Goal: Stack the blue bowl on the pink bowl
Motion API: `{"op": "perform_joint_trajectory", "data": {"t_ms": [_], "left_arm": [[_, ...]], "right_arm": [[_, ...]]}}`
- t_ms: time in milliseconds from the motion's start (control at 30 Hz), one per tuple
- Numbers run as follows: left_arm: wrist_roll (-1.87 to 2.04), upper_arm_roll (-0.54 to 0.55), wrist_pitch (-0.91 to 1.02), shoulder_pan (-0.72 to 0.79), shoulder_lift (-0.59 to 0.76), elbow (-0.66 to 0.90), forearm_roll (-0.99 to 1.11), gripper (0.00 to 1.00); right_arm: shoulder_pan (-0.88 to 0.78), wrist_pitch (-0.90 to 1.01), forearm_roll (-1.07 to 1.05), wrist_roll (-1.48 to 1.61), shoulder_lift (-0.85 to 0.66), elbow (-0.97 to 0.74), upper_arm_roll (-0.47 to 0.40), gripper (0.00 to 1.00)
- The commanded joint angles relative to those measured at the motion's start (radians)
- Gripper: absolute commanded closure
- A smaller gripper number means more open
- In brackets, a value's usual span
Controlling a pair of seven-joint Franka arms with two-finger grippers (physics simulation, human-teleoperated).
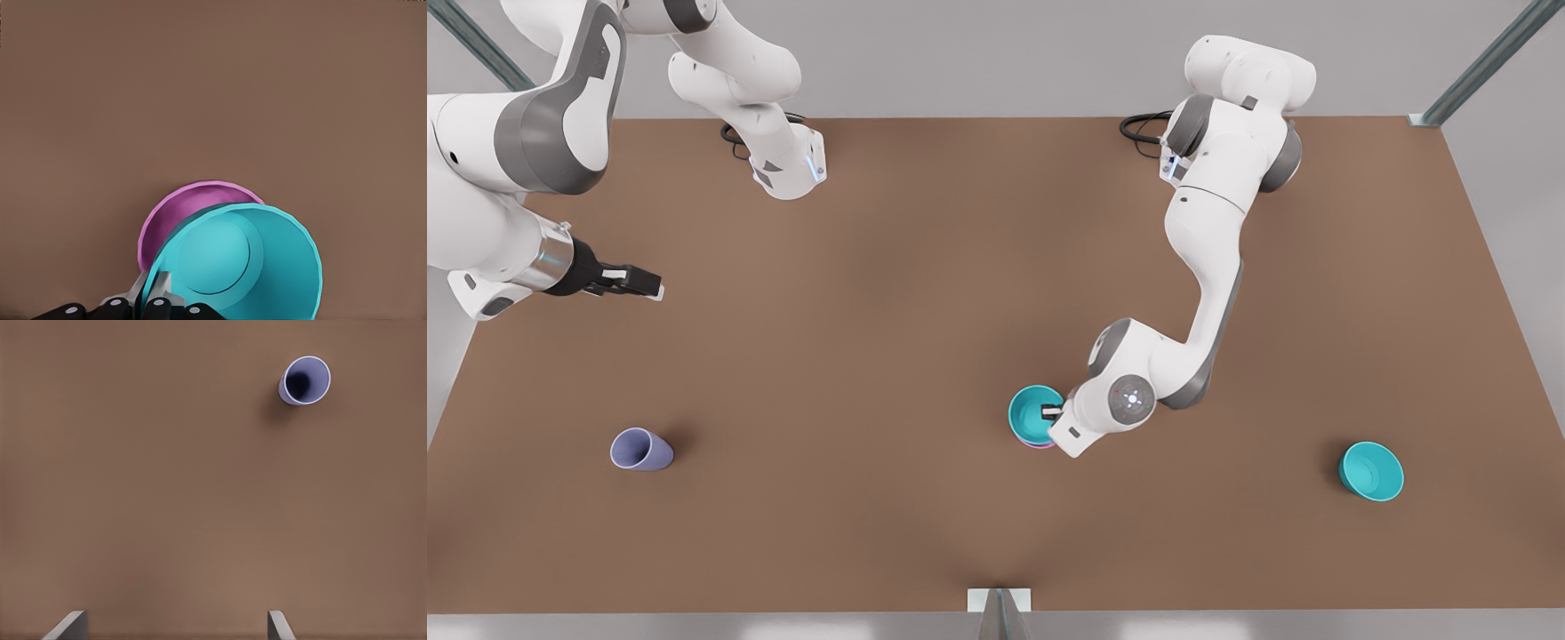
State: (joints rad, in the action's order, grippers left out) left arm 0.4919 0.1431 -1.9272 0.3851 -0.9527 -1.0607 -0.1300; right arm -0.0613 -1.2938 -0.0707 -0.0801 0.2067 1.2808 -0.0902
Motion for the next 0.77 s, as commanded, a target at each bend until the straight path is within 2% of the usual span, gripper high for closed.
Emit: {"op": "perform_joint_trajectory", "data": {"t_ms": [0, 67, 100, 200, 233, 267, 333, 433, 500, 533, 567, 733], "left_arm": [[0.272, 0.001, 0.001, 0.000, 0.002, -0.001, -0.003, 0.79], [0.271, 0.001, 0.001, 0.000, -0.001, -0.001, -0.005, 0.79], [0.266, 0.001, 0.001, -0.002, -0.006, -0.001, -0.003, 0.00], [0.258, 0.001, 0.056, -0.029, 0.002, -0.001, 0.003, 0.00], [0.197, -0.002, 0.178, -0.072, 0.061, 0.001, 0.006, 0.00], [0.130, -0.002, 0.417, -0.150, 0.202, 0.007, 0.084, 0.00], [0.015, -0.004, 0.568, -0.222, 0.363, 0.010, 0.175, 0.00], [-0.479, -0.010, 0.689, -0.380, 0.494, 0.007, 0.217, 0.00], [-0.492, -0.007, 0.700, -0.416, 0.505, -0.001, 0.234, 0.00], [-0.492, -0.008, 0.631, -0.413, 0.569, -0.108, 0.256, 0.00], [-0.495, -0.019, 0.403, -0.408, 0.744, -0.353, 0.250, 0.00], [-0.493, -0.031, 0.444, -0.373, 0.752, -0.361, 0.242, 0.00]], "right_arm": [[0.000, 0.001, -0.001, 0.013, -0.001, 0.000, 0.000, 0.00], [0.000, 0.001, -0.001, 0.013, -0.001, 0.000, 0.000, 0.00], [0.000, 0.001, 0.000, 0.013, -0.001, 0.000, 0.000, 0.00], [0.000, 0.001, 0.000, 0.013, -0.001, -0.001, 0.000, 0.00], [0.000, 0.001, 0.000, 0.013, -0.001, 0.000, 0.000, 0.00], [0.000, 0.001, 0.000, 0.013, -0.001, -0.001, 0.000, 0.00], [0.000, 0.001, 0.000, 0.014, -0.001, -0.001, 0.000, 0.00], [0.000, 0.001, 0.000, 0.013, 0.000, -0.001, 0.000, 0.00], [0.000, 0.001, 0.000, 0.014, 0.000, -0.001, 0.000, 0.00], [0.000, 0.001, 0.000, 0.014, 0.000, 0.000, 0.000, 0.00], [0.000, 0.001, 0.000, 0.014, 0.000, -0.001, 0.000, 0.00], [0.000, 0.001, 0.000, 0.014, 0.000, -0.001, 0.000, 0.00]]}}
